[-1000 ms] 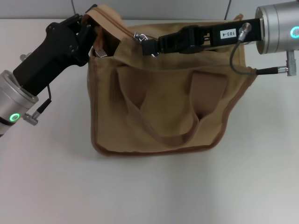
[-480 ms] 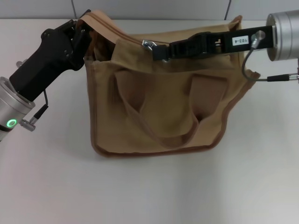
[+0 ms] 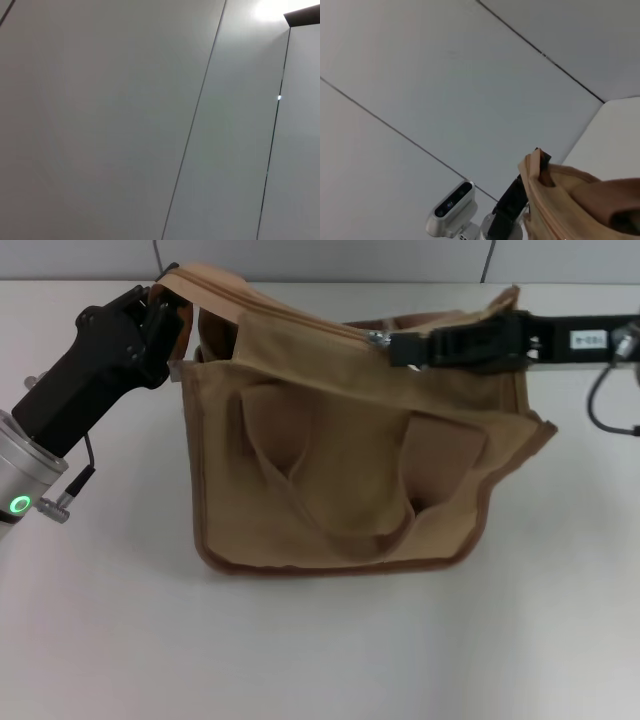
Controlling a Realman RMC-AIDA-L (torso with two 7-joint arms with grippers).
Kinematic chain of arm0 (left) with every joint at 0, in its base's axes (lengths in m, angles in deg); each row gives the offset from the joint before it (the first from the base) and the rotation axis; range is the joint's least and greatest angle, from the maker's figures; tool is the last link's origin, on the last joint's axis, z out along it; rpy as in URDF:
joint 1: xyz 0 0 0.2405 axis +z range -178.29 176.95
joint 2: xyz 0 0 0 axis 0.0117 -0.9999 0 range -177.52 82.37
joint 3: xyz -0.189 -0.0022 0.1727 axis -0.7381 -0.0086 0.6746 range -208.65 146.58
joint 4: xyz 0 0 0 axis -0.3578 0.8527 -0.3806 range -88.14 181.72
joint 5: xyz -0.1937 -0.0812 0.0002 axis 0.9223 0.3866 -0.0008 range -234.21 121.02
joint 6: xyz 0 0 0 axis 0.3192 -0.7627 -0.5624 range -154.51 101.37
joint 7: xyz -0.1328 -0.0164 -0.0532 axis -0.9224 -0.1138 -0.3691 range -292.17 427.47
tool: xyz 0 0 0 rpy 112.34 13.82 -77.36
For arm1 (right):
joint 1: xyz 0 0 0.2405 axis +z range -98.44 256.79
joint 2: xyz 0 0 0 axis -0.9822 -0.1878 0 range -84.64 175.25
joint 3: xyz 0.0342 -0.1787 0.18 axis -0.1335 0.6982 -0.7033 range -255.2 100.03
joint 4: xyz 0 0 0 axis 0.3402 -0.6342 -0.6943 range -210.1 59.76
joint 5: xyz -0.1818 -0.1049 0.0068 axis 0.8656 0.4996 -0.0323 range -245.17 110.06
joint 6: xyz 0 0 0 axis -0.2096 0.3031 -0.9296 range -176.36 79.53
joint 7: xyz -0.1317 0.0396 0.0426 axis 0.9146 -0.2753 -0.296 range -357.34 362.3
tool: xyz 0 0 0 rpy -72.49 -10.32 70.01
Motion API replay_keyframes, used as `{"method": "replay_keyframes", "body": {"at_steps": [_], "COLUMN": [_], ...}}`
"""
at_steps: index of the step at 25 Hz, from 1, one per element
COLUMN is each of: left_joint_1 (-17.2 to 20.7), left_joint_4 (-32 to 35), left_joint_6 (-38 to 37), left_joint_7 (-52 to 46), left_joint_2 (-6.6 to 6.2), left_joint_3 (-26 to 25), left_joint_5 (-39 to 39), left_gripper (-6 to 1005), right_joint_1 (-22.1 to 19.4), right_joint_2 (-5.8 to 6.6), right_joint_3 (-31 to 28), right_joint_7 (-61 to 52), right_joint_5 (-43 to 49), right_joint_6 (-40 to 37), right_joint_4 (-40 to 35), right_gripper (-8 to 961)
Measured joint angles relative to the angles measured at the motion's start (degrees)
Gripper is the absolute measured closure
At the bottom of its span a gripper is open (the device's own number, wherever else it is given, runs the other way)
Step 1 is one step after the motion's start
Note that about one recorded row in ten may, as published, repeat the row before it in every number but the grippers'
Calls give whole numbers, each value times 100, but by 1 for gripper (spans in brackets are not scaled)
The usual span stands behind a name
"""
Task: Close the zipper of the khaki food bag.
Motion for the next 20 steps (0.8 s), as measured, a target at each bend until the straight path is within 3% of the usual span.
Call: {"method": "replay_keyframes", "body": {"at_steps": [20], "left_joint_1": [-89], "left_joint_4": [-133], "left_joint_6": [335], "left_joint_7": [21], "left_joint_2": [0], "left_joint_3": [2], "left_joint_5": [25], "left_gripper": [862], "right_joint_1": [-1150], "right_joint_2": [190], "right_joint_3": [-919], "right_joint_7": [529], "right_joint_5": [34], "right_joint_6": [-656], "right_joint_4": [62], "right_gripper": [938]}}
